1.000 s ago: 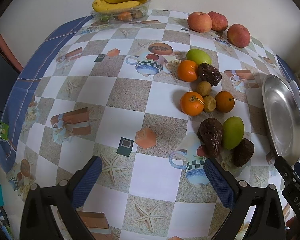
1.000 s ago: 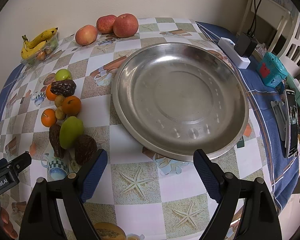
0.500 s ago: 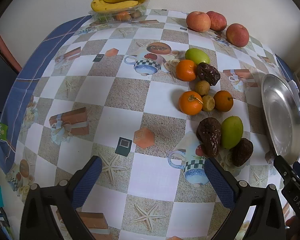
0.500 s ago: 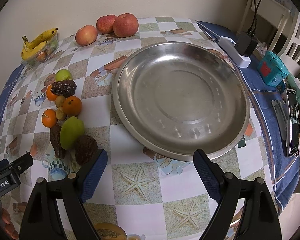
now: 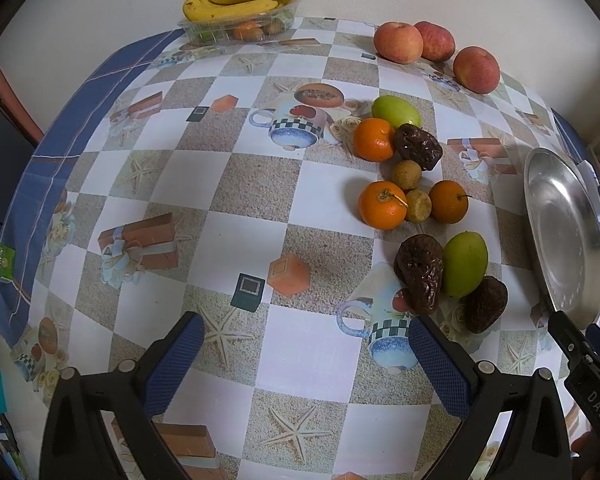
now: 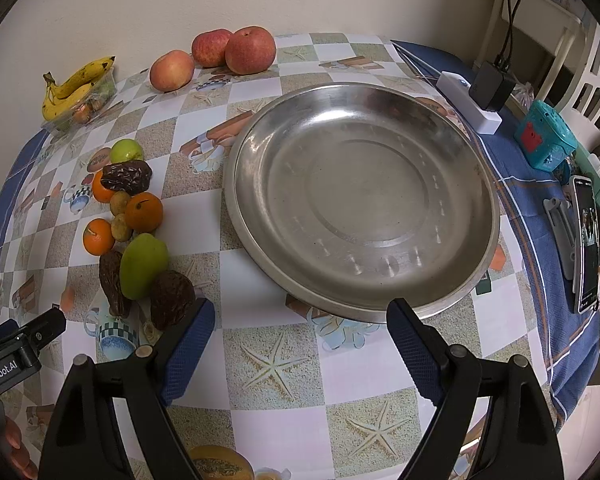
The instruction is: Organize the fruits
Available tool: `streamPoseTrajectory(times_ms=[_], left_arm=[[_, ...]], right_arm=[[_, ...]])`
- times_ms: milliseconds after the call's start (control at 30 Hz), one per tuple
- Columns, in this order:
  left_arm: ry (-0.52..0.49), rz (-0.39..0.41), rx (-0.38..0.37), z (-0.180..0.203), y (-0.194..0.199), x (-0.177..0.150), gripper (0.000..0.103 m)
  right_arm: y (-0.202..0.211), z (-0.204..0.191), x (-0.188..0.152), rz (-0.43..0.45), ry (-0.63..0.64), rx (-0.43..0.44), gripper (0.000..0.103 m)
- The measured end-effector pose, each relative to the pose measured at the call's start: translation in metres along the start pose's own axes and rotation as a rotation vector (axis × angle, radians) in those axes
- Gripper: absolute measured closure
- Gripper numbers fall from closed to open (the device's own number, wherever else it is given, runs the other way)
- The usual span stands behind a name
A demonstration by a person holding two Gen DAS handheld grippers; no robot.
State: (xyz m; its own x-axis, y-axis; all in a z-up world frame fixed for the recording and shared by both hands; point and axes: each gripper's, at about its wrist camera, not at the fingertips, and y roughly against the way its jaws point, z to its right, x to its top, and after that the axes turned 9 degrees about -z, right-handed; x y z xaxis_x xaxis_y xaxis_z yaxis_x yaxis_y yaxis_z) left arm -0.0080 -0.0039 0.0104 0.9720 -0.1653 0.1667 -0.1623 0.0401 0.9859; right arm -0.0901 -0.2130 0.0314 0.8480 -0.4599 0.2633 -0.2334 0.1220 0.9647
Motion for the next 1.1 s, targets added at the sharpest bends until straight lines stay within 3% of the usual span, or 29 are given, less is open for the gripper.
streamPoseTrajectory(times_ms=[1100], left_arm=[[0.002, 0.012, -0.009, -0.0022, -0.0004, 0.0002, 0.000]], right_arm=[[-0.0033, -0.0013, -0.0017, -0.007, 0.002, -0.001, 0.015]])
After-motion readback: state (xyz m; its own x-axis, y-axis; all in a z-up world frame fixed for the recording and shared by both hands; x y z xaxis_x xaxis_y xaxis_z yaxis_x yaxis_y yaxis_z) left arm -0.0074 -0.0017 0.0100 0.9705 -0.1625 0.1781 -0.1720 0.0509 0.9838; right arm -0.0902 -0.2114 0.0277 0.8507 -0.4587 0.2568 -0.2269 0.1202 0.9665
